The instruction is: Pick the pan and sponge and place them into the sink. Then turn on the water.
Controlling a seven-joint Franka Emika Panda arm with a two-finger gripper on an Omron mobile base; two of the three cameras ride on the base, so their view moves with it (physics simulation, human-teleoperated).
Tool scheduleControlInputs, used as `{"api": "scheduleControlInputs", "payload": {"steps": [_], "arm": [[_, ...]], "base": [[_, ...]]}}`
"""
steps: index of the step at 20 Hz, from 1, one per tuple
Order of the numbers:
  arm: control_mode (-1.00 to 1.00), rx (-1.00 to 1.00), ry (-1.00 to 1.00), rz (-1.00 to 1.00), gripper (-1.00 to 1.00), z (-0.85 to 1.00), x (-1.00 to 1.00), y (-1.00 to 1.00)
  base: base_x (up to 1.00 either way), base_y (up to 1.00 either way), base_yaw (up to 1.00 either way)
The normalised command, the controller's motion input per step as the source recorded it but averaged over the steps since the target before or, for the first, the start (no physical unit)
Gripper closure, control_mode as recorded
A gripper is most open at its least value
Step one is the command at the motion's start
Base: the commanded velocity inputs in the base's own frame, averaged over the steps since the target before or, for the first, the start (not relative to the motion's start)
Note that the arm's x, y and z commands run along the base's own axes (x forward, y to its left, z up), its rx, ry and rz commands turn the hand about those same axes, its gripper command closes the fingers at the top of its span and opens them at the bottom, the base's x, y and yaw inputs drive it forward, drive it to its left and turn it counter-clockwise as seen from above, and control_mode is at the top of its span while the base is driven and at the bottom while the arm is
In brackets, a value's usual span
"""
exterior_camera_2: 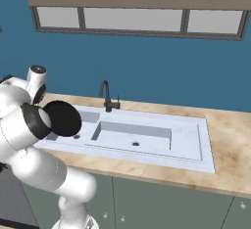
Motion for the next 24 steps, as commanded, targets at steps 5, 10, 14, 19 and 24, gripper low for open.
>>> {"api": "scheduleControlInputs", "payload": {"steps": [5, 10, 14, 19, 24], "arm": [[-1.0, -0.08, 0.04, 0.13, 1.0, -0.19, 0.08, -0.07], [-1.0, -0.12, 0.01, 0.15, 1.0, -0.21, 0.0, -0.17], [-1.0, -0.08, 0.0, 0.15, 1.0, -0.17, 0.0, -0.18], [-1.0, -0.01, 0.02, 0.15, 1.0, -0.35, 0.01, -0.13], [-1.0, 0.0, 0.0, 0.1, 1.0, -0.5, 0.0, -0.12]], "base": [[0.0, 0.0, 0.0], [0.0, 0.0, 0.0], [0.0, 0.0, 0.0], [0.0, 0.0, 0.0], [0.0, 0.0, 0.0]]}}
